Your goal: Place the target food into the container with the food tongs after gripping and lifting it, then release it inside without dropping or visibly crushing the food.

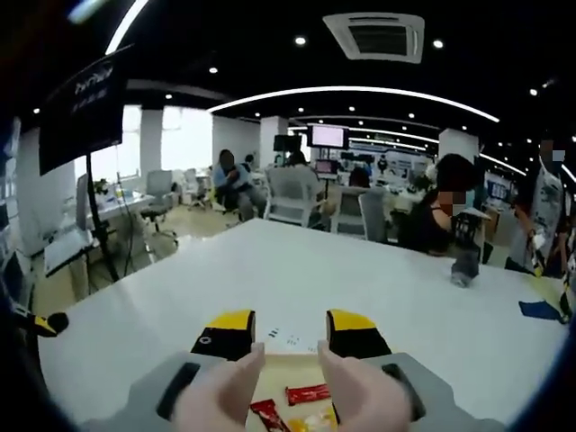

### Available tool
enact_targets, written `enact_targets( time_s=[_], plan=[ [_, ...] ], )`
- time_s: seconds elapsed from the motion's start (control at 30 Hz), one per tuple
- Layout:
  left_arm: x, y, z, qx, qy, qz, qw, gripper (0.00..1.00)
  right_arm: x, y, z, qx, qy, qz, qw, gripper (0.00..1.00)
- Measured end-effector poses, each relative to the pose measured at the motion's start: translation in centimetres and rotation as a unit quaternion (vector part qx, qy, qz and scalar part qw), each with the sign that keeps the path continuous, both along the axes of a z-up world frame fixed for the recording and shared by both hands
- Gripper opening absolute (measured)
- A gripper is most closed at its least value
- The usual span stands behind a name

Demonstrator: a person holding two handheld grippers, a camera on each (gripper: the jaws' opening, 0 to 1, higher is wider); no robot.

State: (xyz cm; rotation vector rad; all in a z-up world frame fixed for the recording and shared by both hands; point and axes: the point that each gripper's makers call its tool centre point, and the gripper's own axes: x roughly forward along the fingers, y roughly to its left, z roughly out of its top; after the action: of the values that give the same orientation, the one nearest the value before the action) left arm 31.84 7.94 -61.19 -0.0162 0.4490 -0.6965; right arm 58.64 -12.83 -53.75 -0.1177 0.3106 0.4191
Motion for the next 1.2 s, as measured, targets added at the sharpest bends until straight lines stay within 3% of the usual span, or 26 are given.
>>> enact_targets(
  time_s=[0.33,0.43,0.67,1.07,1.2],
  plan=[
    [-0.4,-0.4,0.5,-0.008,-0.005,0.005,0.9999,0.99,-2.4,-0.3,-0.2,-0.003,0.01,0.006,0.9999,0.31],
    [-0.5,-0.9,0.4,-0.01,0.007,0.002,0.9999,0.99,-3.8,-1.0,-0.1,-0.005,0.009,0.004,0.9999,0.31],
    [-0.4,-1.9,0.6,-0.015,0.002,-0.007,0.9999,0.99,-6.7,-2.8,-0.7,-0.006,0.021,0.006,0.9997,0.31],
    [-1.4,-6.2,-0.8,0.015,0.015,-0.053,0.9984,0.99,-15.1,-5.1,-4.6,0.003,0.041,0.028,0.9988,0.31],
    [-1.0,-7.1,-0.6,0.021,0.018,-0.042,0.9987,0.98,-17.6,-5.6,-6.3,0.014,0.054,0.038,0.9977,0.31]
  ],
)
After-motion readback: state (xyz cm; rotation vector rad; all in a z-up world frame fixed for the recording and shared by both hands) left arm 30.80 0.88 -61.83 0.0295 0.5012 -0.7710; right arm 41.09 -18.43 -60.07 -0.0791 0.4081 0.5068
